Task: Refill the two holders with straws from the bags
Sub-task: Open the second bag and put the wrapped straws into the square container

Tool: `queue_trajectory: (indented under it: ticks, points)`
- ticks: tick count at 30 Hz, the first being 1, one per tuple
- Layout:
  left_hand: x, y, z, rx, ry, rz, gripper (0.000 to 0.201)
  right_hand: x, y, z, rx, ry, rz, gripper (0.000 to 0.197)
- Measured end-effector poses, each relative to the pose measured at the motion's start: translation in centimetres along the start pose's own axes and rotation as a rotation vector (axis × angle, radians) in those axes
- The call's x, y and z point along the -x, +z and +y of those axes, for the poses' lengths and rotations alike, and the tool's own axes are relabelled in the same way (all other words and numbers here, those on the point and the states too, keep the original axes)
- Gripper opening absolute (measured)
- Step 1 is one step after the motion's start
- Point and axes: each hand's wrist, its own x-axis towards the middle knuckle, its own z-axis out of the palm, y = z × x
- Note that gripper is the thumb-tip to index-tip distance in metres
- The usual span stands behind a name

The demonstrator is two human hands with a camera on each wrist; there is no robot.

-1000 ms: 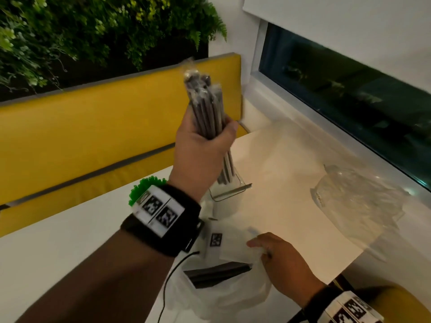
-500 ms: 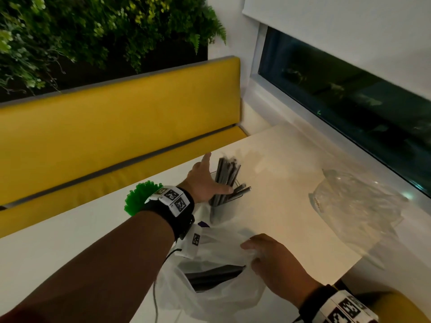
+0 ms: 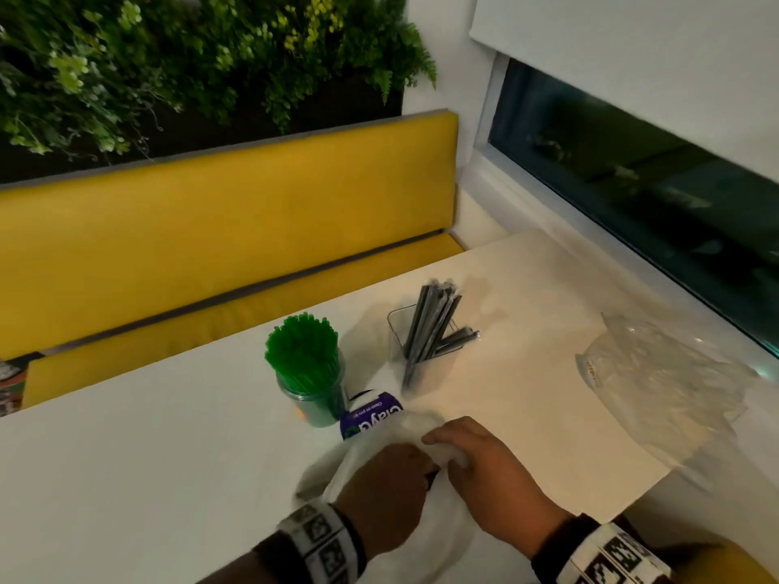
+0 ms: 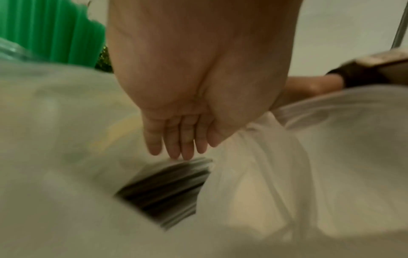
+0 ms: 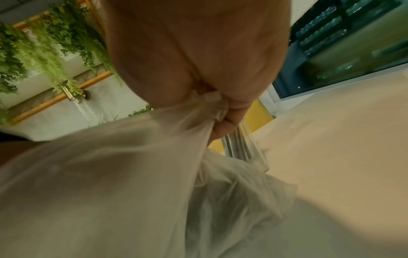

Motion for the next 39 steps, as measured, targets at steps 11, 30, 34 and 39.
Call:
queue_trajectory:
  ticks: [11,30,34,39]
  points:
    - [2.7,2.8,-2.6,-0.217,0.129,0.003,0.033,1.7,1.8,0.3,0.065,-0.001,0.061,0.052]
    - [0.0,4.0,-2.1,-0.499,-0.006,-0.300,0.047,3.3,1.3,-0.4,0.108,-0.045,-0.009,0.059]
    - [0.1,4.5,-2.2,-0.459,-0.002,-0.310,0.048,3.1,1.2,0.1,0.096,-0.027,0.019,0.057]
    - [-0.2,3.4,-1.5,-0.361,-0.023,-0.344,0.037,3.6,0.9,0.1,0.102,-0.031,0.049,0.058]
